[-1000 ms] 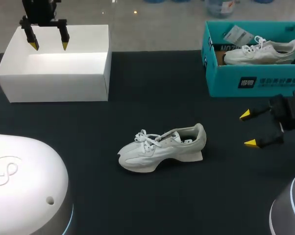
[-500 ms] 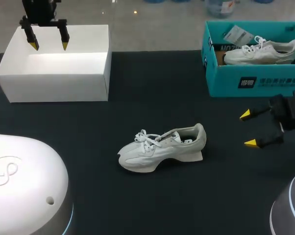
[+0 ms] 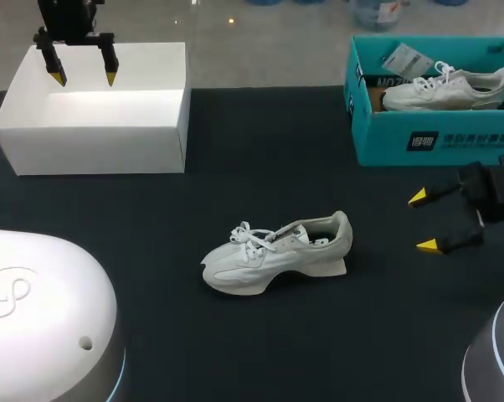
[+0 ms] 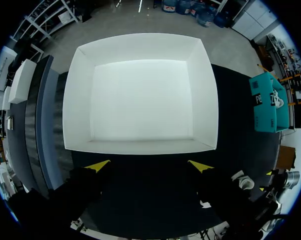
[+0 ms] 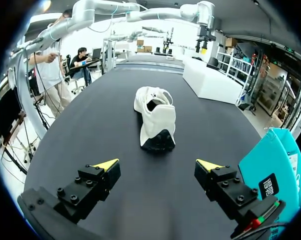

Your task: Take the shoe out of the shoebox, open the shoe tongue, remove and reinsert the insole, then place the shoe into the shoebox

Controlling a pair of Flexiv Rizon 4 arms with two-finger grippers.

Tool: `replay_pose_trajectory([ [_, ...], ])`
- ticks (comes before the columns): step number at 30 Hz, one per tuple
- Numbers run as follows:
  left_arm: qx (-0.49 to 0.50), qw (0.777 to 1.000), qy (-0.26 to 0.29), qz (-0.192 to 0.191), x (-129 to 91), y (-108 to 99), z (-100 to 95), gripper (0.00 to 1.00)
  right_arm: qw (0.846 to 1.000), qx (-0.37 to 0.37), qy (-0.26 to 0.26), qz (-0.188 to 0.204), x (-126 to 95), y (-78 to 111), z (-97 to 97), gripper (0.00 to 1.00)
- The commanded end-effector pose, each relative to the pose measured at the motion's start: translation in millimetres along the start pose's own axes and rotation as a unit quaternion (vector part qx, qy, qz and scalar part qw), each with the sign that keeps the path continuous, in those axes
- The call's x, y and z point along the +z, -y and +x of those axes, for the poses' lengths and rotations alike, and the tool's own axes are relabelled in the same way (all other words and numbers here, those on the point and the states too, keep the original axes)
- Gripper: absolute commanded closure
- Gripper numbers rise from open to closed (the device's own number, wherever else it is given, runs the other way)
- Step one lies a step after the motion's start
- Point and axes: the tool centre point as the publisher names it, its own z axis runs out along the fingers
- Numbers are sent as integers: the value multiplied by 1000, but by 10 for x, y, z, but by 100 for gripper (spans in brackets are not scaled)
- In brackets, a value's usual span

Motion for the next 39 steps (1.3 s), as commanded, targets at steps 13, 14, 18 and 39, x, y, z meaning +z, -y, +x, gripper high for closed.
replay_pose_trajectory([
  [13, 0, 1000, 0, 0, 0, 0, -1, 0, 1000, -10, -18, 11, 504, 8, -104, 0],
  [14, 0, 1000, 0, 0, 0, 0, -1, 0, 1000, -13, -23, 7, 551, -6, -126, 0],
  [18, 0, 1000, 0, 0, 0, 0, -1, 0, 999, -21, -38, 8, 696, -39, -193, 0],
  [39, 0, 1000, 0, 0, 0, 0, -1, 0, 997, -20, -76, -14, 1195, -154, -255, 0],
])
